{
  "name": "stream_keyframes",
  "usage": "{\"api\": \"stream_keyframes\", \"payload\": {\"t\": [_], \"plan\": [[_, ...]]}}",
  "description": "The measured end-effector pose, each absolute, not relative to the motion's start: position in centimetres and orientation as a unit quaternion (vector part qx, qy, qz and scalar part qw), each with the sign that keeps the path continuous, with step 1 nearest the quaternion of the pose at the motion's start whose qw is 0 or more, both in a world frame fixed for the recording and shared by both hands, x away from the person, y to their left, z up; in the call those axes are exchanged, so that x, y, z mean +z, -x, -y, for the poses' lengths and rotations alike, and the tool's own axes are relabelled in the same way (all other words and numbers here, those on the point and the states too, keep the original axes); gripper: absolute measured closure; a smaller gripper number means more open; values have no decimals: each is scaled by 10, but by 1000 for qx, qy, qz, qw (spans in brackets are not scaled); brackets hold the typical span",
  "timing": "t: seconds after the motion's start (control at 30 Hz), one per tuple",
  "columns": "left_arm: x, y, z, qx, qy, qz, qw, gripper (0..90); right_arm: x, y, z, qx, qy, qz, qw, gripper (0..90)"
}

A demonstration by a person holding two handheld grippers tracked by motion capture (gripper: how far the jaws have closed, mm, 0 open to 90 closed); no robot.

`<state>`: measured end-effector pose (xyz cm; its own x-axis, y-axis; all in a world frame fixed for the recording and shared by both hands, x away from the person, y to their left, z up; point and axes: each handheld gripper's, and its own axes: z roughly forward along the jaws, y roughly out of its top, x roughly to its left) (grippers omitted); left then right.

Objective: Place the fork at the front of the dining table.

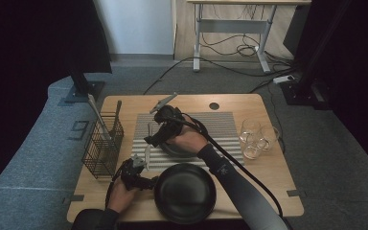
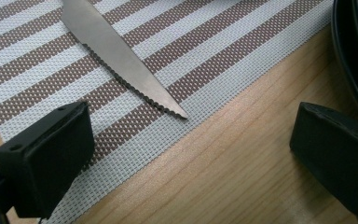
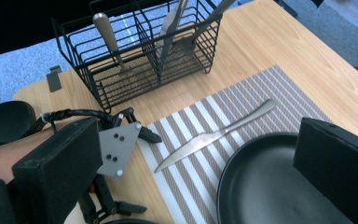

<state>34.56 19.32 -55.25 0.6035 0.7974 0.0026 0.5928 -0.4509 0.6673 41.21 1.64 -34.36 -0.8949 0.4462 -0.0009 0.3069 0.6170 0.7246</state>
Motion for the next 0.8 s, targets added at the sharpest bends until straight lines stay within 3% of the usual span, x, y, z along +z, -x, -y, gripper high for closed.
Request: {"api": "stream_keyframes", "payload": {"t": [0.8], "plan": [[-552, -346, -193, 159, -837, -415, 319, 0, -345, -422, -86, 400, -151, -902, 57, 26]]}}
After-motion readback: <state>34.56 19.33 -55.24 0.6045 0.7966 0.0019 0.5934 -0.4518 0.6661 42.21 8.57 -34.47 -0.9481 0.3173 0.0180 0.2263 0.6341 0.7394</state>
